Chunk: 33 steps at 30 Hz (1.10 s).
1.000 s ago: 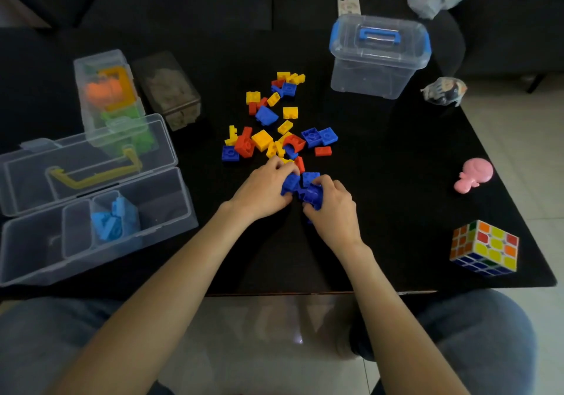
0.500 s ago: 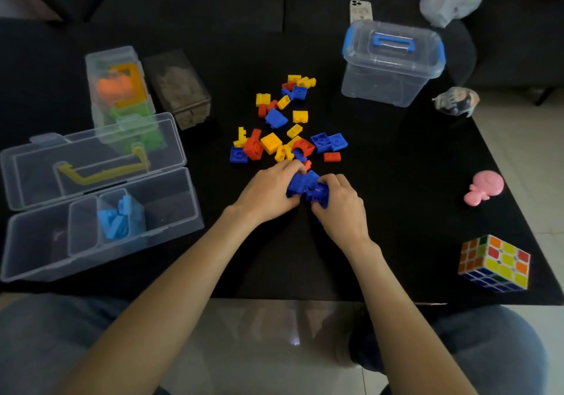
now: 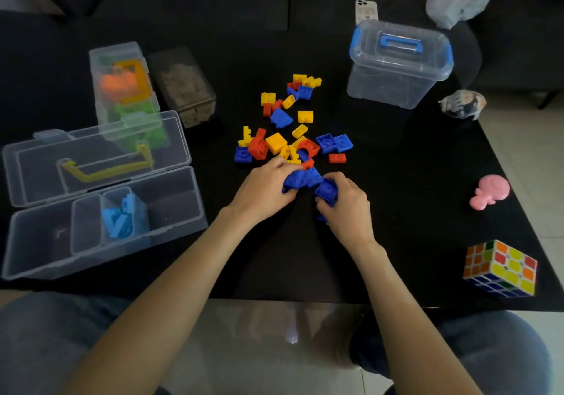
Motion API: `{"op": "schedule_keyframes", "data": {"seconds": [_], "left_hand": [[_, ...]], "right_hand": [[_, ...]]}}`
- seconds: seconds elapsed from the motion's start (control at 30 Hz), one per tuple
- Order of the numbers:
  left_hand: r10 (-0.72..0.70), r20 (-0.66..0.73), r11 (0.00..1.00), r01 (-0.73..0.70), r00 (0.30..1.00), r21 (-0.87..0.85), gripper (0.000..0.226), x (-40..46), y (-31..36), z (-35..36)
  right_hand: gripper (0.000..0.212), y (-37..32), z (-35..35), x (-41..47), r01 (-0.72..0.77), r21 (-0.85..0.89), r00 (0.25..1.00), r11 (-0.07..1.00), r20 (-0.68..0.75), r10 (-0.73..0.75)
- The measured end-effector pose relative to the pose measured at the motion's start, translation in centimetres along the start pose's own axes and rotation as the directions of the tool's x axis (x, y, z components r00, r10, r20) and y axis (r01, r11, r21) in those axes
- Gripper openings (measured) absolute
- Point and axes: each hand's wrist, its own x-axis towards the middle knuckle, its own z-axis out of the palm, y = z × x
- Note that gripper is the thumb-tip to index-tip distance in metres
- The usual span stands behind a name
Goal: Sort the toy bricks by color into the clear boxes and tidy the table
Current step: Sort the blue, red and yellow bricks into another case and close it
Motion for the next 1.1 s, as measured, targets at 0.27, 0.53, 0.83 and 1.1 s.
{"op": "schedule_keyframes", "data": {"seconds": [0.27,0.53,0.83,1.1], "left_hand": [[0.015,-0.139,0.994,-0.030,0.990,-0.106,0.047,-2.2,1.2,-2.2],[-0.187,-0.409,0.979,0.137,0.893,-0.149,0.041,-11.0,-3.0,-8.9],[-0.318,-0.375,0.948,0.284,0.871,-0.144,0.043,-15.4,-8.3,-12.6],[-0.433,-0.386,0.900,0.365,0.814,-0.239,0.039,-17.9,-10.2,-15.2]], "right_hand": [[0.041,-0.3,-0.9,-1.1,-0.077,0.188,0.997,0.979,-0.013,0.081],[0.040,-10.0,0.5,-2.3,0.052,0.531,0.982,0.846,0.127,-0.140],[0.036,-19.5,5.4,-1.6,0.110,0.558,0.915,0.822,0.266,-0.304],[0.038,-22.9,7.8,-1.4,0.056,0.493,0.879,0.869,0.388,-0.276]]}}
